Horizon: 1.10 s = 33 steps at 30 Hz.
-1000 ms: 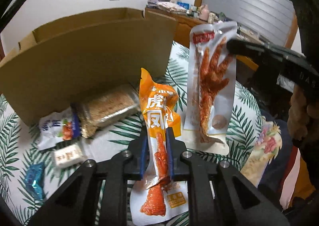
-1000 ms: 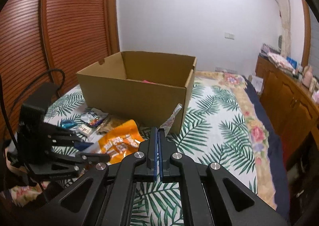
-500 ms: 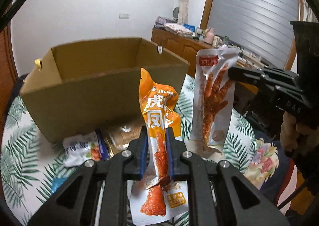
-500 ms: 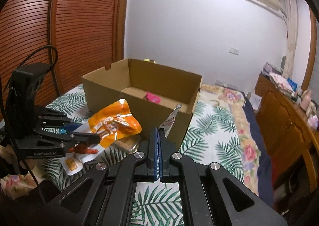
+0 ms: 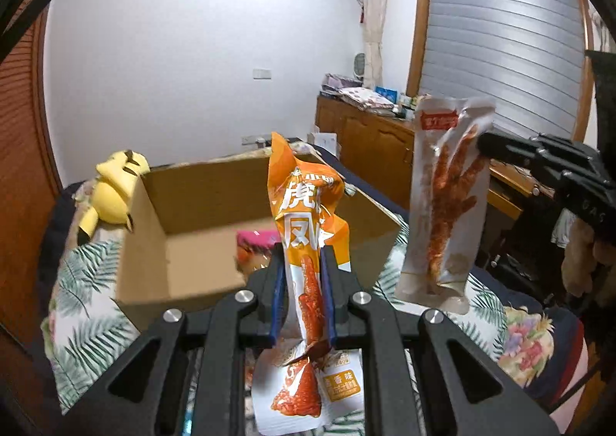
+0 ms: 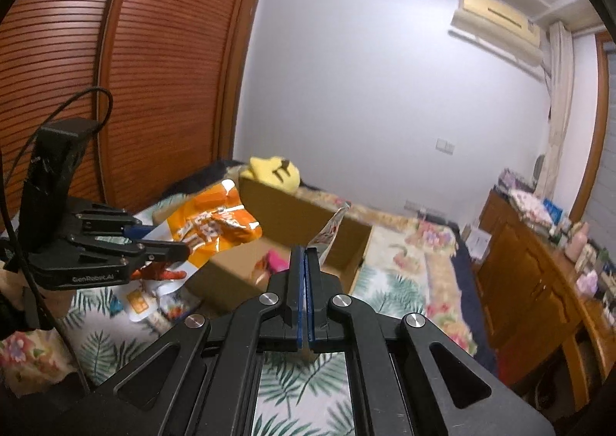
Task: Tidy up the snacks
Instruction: 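Lift both held packets and carry them over the cardboard box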
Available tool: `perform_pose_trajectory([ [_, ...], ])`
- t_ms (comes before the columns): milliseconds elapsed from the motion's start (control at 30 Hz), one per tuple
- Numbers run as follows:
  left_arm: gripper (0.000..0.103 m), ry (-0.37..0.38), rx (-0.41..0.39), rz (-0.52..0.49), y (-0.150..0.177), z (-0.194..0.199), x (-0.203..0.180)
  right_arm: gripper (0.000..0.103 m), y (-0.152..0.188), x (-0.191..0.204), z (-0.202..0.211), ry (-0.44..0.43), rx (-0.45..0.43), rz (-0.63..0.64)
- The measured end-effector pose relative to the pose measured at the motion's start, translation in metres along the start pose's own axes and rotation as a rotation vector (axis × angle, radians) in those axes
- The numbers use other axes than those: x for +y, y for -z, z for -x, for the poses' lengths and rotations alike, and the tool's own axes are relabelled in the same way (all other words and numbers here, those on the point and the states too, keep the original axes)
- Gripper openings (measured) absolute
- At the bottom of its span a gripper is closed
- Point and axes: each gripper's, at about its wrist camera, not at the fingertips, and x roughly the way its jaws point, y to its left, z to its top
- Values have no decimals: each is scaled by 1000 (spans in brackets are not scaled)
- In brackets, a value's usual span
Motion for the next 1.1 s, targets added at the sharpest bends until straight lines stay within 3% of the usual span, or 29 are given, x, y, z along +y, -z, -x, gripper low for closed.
perform_pose_trajectory([
  [300, 14, -70, -23, 31, -29, -22, 39, 0, -36, 8, -32, 28, -18, 82],
  [533, 14, -114, -32, 81, -41, -44, 64, 0, -50, 1, -56, 73, -34, 73],
  [1100, 15, -160, 16, 117, -29, -86, 89, 0, -32, 6, -114, 98, 6, 49],
])
